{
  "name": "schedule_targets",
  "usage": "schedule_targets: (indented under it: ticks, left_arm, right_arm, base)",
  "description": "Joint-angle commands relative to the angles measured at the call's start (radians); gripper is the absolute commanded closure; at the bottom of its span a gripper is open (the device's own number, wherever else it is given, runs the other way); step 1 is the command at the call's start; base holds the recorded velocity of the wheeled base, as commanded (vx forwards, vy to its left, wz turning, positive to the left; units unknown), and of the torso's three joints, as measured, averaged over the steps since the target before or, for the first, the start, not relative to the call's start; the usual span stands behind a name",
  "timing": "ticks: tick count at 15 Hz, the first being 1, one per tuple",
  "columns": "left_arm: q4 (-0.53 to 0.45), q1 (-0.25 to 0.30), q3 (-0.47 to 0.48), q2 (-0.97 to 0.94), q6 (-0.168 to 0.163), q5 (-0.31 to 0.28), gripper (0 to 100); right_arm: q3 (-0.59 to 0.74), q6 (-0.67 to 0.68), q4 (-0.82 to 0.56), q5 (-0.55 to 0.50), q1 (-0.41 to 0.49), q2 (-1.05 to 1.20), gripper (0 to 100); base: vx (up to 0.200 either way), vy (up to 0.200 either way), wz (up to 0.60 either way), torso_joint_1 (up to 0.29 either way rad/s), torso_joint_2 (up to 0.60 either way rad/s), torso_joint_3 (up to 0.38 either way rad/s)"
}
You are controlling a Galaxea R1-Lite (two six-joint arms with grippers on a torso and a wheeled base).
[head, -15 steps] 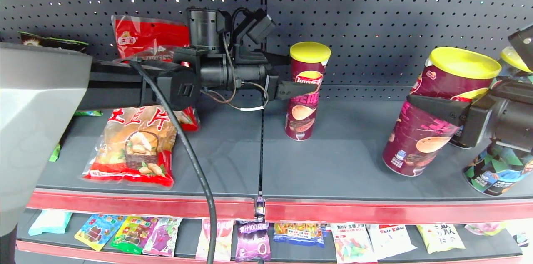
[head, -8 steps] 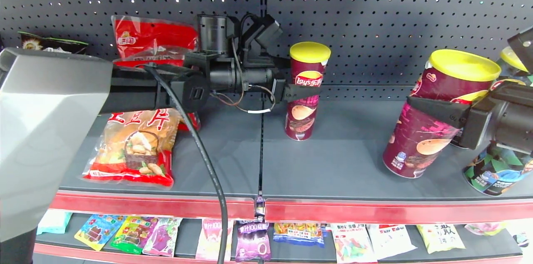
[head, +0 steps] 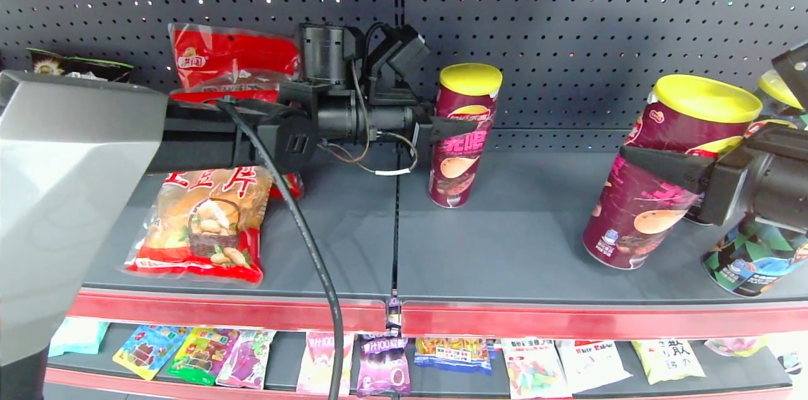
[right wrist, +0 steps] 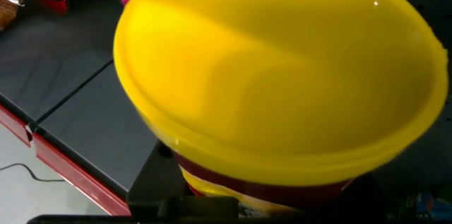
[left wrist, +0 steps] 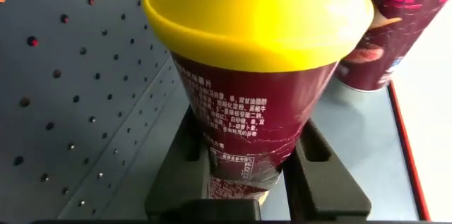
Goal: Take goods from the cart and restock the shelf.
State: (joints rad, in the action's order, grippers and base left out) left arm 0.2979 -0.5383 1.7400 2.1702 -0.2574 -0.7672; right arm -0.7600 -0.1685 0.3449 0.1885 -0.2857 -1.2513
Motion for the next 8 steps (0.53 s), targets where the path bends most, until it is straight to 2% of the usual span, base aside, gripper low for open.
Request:
schedule_targets:
  ticks: [1,4,8]
  left_arm:
    - [0.0,-0.014,-0.063,-0.075,0.007,-0.007,100]
    - [0.0,-0.031,-0.208,-0.187,0.007,-0.067,100]
    - [0.001,-0.046,-0.3,-0.233,-0.005,-0.096,100]
  right_arm:
    - [-0.001,0.0,0.0,0.002,-0.001,0.001,100]
    - [-0.001,0.0,0.0,0.002,-0.001,0.003,100]
    - [0.004,0.0,-0.001,0.002,-0.001,0.016,100]
  base:
    - [0.0,0.0,0.0,0.0,0.0,0.0]
    - [0.0,0.0,0.0,0.0,0.0,0.0]
    - [0.0,0.0,0.0,0.0,0.0,0.0]
